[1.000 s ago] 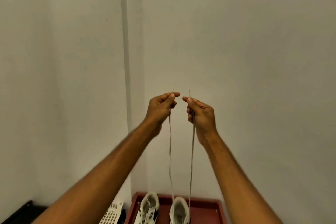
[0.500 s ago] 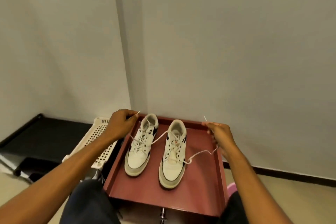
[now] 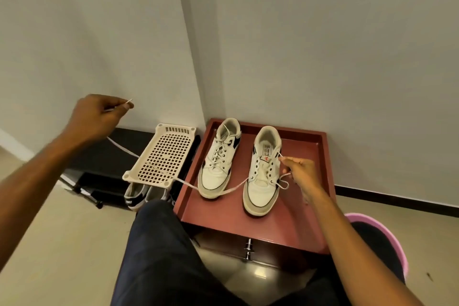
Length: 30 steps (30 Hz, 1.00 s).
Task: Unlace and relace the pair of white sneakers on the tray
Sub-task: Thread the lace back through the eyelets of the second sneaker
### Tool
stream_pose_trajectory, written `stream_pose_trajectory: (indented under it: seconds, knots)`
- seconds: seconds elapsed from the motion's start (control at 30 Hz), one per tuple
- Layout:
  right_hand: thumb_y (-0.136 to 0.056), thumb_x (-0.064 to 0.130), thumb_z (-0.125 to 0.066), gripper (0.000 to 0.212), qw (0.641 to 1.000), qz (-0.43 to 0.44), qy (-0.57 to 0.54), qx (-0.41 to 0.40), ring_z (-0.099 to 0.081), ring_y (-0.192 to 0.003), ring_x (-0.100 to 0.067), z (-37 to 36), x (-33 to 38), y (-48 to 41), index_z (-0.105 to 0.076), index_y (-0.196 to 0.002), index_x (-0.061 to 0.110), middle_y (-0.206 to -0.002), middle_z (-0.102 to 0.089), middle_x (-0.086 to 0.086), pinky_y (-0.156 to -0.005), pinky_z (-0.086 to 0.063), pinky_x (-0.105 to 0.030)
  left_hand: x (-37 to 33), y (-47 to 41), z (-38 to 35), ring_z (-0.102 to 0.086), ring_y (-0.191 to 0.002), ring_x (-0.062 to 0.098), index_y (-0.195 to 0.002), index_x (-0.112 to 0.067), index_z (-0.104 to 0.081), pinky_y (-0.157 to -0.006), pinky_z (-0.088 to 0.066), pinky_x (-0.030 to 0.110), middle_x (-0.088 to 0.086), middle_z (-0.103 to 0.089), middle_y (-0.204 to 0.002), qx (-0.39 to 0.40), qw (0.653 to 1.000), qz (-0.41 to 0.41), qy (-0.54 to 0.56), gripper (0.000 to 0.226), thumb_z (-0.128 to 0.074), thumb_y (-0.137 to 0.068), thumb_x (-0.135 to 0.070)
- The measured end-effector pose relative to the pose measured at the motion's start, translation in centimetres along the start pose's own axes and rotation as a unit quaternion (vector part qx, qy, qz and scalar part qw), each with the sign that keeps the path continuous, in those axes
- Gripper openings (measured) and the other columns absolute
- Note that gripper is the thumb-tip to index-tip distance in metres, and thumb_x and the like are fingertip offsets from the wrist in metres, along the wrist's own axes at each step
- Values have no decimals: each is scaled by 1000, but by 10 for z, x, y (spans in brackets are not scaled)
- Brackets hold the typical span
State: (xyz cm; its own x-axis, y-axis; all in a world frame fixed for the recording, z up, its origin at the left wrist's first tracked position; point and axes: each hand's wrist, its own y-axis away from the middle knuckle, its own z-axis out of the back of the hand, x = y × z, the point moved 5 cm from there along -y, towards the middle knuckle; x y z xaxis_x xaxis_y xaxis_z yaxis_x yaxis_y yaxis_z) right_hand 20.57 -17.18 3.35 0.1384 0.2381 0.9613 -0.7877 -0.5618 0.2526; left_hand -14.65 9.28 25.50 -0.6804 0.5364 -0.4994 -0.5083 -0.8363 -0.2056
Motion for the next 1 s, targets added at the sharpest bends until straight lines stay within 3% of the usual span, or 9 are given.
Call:
stream_pose_trajectory:
  seconds: [0.17, 0.23, 0.37, 0.43, 0.63, 0.77, 0.83, 0.93, 1.0]
  knots:
    - [-93, 17, -72, 12, 1000, 8, 13, 17, -47, -44, -4, -26, 1, 4, -81, -94, 8, -65, -63, -6, -44, -39, -17, -9, 11, -17, -63, -110, 17, -107, -22, -75, -95, -45, 32, 1, -71, -116, 25, 995, 12, 93, 19, -57, -100, -26]
    - [-91, 19, -74, 11, 1000, 5, 2, 18, -46, -44, -5, -34, 3, 6, -81, -92, 10, -64, -64, -3, -43, -37, -19, -24, 20, -52, -68, -99, 12, -99, -27, -75, -93, -50, 34, -2, -74, -106, 64, 982, 26, 175, 16, -59, -99, -26]
    - [-90, 14, -76, 9, 1000, 8, -16, 17, -52, -45, -5, -41, 0, 9, -80, -92, 7, -63, -68, -3, -44, -40, -16, -66, 37, -153, -52, -53, 5, -99, -21, -78, -59, -44, 22, 6, -72, -73, 155, 965, 23, 209, 19, -63, -97, -31]
    - [-89, 12, -76, 8, 1000, 17, -9, 5, -56, -49, -4, -38, -5, 8, -81, -93, 6, -66, -71, -3, -48, -44, -16, -85, 43, -198, -43, -46, 3, -94, -16, -79, -53, -36, 20, 3, -61, -61, 179, 951, 48, 247, 17, -65, -95, -26]
    - [-86, 6, -73, 17, 999, 5, -10, -42, -62, -60, -8, -15, -23, -3, -79, -77, 19, -69, -74, 0, -63, -52, -28, -86, 45, -284, -62, -69, 17, -84, -7, -74, -85, -56, 37, 6, -70, -74, 201, 931, 144, 269, 18, -63, -91, -19]
    - [-84, 11, -74, 14, 998, 0, 6, -61, -66, -70, -7, -14, -46, -9, -82, -80, 22, -78, -78, 4, -74, -53, -30, -78, 43, -302, -64, -110, 23, -136, -9, -58, -97, -50, 35, 8, -67, -124, 187, 967, 101, 138, 50, -65, -89, -25]
    - [-85, 12, -76, 11, 999, 12, 18, -45, -69, -71, -3, -21, -50, -9, -82, -84, 21, -79, -78, 6, -74, -54, -25, -81, 42, -306, -66, -106, 21, -132, -11, -61, -92, -52, 32, 8, -68, -121, 176, 973, 77, 130, 47, -65, -88, -23]
    - [-86, 20, -79, 11, 996, 45, 69, -17, -73, -76, -5, -35, -58, -9, -81, -77, 27, -80, -78, 8, -73, -56, -27, -92, 39, -316, -67, -92, 25, -99, -19, -64, -84, -55, 36, 4, -68, -95, 181, 973, 49, 133, 11, -67, -88, -21]
    - [-86, 30, -79, 11, 991, 51, 126, -18, -73, -75, -9, -38, -66, -10, -81, -76, 25, -79, -78, 8, -70, -54, -28, -96, 33, -323, -66, -86, 26, -96, -22, -61, -82, -54, 41, 7, -67, -87, 173, 973, 58, 144, 14, -71, -87, -29]
